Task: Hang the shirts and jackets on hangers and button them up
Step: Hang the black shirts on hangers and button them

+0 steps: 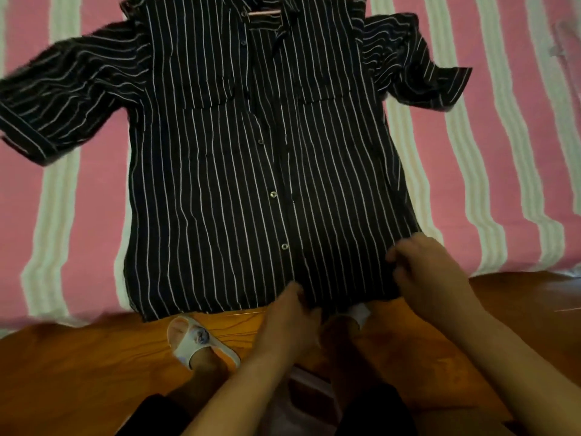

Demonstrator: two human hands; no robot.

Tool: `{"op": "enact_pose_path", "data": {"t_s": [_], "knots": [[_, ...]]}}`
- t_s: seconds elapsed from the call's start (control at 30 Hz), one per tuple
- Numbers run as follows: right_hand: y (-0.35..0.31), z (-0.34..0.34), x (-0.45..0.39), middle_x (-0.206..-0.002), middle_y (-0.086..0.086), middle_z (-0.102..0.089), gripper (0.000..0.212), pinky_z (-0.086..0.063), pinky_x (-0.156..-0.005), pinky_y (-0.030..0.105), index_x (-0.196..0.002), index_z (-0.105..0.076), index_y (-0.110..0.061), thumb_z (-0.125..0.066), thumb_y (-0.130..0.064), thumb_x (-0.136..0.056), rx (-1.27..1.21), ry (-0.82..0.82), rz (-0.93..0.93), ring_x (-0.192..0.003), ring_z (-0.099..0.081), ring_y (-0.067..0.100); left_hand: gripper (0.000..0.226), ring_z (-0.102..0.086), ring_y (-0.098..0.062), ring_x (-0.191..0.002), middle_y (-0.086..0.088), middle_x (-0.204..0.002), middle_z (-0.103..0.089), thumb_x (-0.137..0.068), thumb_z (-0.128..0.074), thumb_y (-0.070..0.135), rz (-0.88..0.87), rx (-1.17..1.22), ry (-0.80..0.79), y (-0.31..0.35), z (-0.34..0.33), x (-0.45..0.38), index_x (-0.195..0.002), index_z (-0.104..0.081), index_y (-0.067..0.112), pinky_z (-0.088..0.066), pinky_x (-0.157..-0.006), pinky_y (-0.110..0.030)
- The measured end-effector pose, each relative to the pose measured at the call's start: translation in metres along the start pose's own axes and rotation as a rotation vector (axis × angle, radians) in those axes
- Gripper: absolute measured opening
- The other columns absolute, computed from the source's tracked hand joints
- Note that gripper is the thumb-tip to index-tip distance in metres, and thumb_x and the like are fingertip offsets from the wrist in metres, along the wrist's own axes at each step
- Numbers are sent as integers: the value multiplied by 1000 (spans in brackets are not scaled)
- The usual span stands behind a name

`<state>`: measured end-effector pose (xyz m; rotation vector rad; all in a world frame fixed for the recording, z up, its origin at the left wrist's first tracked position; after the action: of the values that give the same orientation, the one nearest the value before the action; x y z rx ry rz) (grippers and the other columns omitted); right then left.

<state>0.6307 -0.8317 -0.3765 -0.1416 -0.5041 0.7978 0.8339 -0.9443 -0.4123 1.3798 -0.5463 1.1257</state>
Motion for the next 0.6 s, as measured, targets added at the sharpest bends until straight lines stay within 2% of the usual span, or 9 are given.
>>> {"op": "enact_pose_path", "data": {"t_s": [0.07,0.13,0.17,0.2,0.27,0.33,0.4,0.5,0.6], "knots": [[-37,-9,-10,-90,-11,-55,16,-37,-68,15,-95,-64,-26,-64,-11,-91,-203,-51,3,-79,-51,2,8,-68,-7,-85,8,-94,-70,-100,-60,34,-18,-104,-140,-15,18,7,-107,-65,33,-60,-79,-31],[-73,-30,-19,-86,-12,-58,14,-41,-68,16,-90,-57,-34,-66,-23,-92,-321,-130,-9,-76,-56,1,9,-67,-2,-78,11,-92,-69,-102,-56,36,-140,-214,-149,-19,42,7,-101,-65,37,-59,-74,-25],[-87,-42,-23,-84,-11,-57,16,-41,-67,17,-89,-54,-36,-68,-29,-91,-331,-144,-35,-75,-55,2,11,-64,1,-78,15,-94,-66,-102,-53,35,-244,-297,-62,-17,55,1,-104,-62,40,-56,-72,-19],[-97,-54,-27,-84,-12,-54,19,-40,-66,18,-89,-50,-36,-69,-37,-90,-286,-133,-52,-75,-53,2,14,-61,5,-81,20,-96,-62,-102,-50,34,-384,-377,92,-11,71,-7,-109,-61,40,-51,-72,-14],[-110,-70,-33,-85,-18,-44,29,-35,-65,15,-92,-43,-38,-69,-50,-86,-125,-49,-48,-78,-45,-1,19,-56,5,-90,22,-99,-59,-100,-49,32,-656,-465,364,8,97,-21,-112,-62,37,-44,-78,-10],[-115,-74,-36,-85,-22,-39,33,-33,-65,13,-96,-39,-41,-65,-55,-83,-41,48,-13,-79,-42,-3,20,-53,1,-92,18,-100,-58,-99,-47,32,-784,-561,406,19,103,-42,-111,-63,33,-46,-80,-17],[-115,-76,-39,-85,-22,-43,27,-38,-67,14,-94,-37,-45,-56,-58,-81,-19,57,5,-79,-46,-4,24,-50,-1,-88,18,-97,-55,-99,-40,36,-817,-689,377,22,97,-63,-110,-62,34,-48,-76,-22],[-110,-81,-50,-79,-19,-51,12,-38,-61,14,-81,-41,-45,-50,-52,-77,112,48,31,-71,-49,-3,26,-48,-1,-88,16,-95,-49,-96,-31,44,-785,-770,465,19,93,-81,-107,-54,39,-42,-71,-18],[-106,-81,-51,-61,-14,-57,7,-34,-55,18,-74,-56,-36,-57,-43,-76,65,262,81,-59,-54,0,24,-53,-4,-94,15,-99,-55,-95,-36,41,-803,-776,558,15,91,-88,-106,-57,39,-47,-76,-30]]}}
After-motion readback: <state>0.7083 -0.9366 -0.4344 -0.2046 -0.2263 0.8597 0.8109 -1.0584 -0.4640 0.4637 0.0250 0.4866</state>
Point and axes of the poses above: each hand's wrist, its own x-axis away from the middle knuckle, its own z-axis out of the back of the hand, y = z × x, the point moved 5 cm from there along -x, towards the middle knuckle
